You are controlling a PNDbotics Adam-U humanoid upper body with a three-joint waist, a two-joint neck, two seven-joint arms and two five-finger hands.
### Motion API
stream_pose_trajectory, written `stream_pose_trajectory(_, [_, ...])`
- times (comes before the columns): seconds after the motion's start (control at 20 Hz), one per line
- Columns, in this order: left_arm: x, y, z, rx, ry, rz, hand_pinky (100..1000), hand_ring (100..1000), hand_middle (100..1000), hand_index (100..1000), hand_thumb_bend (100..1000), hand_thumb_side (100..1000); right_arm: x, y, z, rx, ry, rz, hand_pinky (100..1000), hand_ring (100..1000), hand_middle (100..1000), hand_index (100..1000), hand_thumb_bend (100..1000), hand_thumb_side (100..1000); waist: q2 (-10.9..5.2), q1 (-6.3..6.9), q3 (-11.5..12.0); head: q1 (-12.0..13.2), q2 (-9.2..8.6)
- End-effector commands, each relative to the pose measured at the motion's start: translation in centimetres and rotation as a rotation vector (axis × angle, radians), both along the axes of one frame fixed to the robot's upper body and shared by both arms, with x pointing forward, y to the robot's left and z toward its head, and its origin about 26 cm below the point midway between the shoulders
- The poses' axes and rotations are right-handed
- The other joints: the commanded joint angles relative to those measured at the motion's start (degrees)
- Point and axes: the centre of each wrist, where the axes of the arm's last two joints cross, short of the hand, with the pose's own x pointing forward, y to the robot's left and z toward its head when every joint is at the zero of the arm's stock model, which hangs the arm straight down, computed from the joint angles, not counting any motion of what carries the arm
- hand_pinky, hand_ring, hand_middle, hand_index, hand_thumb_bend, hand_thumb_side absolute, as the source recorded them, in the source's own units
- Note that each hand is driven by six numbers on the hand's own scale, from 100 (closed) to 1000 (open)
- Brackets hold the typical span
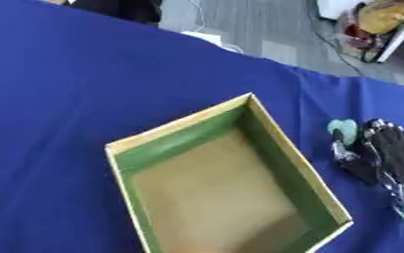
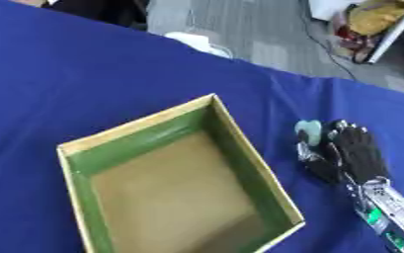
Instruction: Pick up objects on the table and place them in the box.
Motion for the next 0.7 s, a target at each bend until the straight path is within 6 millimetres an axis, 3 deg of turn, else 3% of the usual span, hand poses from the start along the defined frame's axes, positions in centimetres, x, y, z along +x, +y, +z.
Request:
stream_pose_trajectory(0.05, [-0.3,0.0,0.6,0.001,-0.025,-0.006,849,663,930,968,1000,726,-0.5,-0.5,1.6,-0.028,-0.046,-0.001,100,100,100,161,100,1000,-1.92,0.68,-0.29,0.29,-0.80])
stream_pose_trajectory(0.4, [-0.3,0.2,0.4,0.001,-0.019,0.000,848,666,928,966,1000,723,-0.9,0.1,2.5,-0.008,-0.096,0.031,100,100,100,156,100,1000,-2.71,1.10,-1.46,0.55,-0.47])
stream_pose_trajectory(0.7, [-0.2,0.7,-0.1,0.005,0.000,0.021,847,671,924,963,1000,719,-2.3,2.0,3.4,0.026,-0.149,0.110,100,100,100,154,100,1000,-4.94,2.29,-4.44,1.34,0.19])
